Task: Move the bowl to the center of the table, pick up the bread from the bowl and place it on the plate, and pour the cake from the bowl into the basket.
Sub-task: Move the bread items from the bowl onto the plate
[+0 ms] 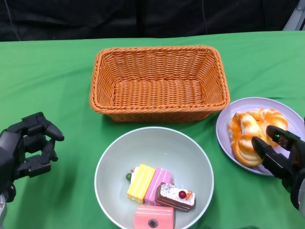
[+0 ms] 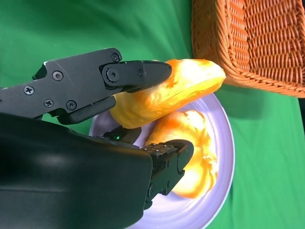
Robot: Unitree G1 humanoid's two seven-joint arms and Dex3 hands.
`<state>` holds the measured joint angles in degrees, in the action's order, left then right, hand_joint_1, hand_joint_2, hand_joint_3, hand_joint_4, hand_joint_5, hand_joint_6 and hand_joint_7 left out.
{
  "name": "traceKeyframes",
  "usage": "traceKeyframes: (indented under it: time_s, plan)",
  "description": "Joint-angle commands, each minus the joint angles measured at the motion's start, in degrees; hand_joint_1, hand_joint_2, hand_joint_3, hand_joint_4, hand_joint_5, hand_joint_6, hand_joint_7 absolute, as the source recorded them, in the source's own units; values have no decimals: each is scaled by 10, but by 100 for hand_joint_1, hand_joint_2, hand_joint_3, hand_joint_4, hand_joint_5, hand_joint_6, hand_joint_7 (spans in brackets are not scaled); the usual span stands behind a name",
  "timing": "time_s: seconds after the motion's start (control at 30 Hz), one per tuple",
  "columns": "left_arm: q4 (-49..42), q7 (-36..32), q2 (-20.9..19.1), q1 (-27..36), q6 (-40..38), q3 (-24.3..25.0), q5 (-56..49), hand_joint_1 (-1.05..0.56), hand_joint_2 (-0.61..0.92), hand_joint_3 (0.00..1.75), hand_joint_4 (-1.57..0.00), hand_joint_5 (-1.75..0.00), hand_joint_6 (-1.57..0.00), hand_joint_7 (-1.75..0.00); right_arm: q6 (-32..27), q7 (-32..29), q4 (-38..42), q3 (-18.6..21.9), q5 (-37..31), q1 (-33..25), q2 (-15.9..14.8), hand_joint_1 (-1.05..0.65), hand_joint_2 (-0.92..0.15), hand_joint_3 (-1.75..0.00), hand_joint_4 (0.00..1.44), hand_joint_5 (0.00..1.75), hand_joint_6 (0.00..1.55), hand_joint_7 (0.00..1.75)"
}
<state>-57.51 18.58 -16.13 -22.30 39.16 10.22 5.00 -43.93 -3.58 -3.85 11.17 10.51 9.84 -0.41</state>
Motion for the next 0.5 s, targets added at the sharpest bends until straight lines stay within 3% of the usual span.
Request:
traceKeyframes:
  time_s: [0.03, 0.23, 0.37, 0.5]
  plan:
    - [-4, 2, -14, -10, 6, 6, 4, -2, 58, 110, -72, -172, -72, -146, -28, -2, -8, 12, 8, 12, -9, -31, -92, -43, 25, 28, 20, 0]
    - [-1, 4, -14, -8, 4, 6, 4, -3, 57, 111, -71, -173, -72, -146, -30, -6, -14, -3, -8, 9, -14, -30, -92, -41, 32, 22, 9, 0]
    - [0, 5, -13, -7, 3, 6, 6, -3, 57, 111, -72, -173, -72, -146, -8, -1, -23, -39, -42, -1, -30, -33, -92, -31, 23, 14, 6, 0]
    - [1, 3, -14, -6, 6, 4, 2, -4, 57, 111, -72, -172, -72, -145, 24, -14, -31, -53, -70, -11, -28, -37, -92, -30, 24, 14, 6, 1]
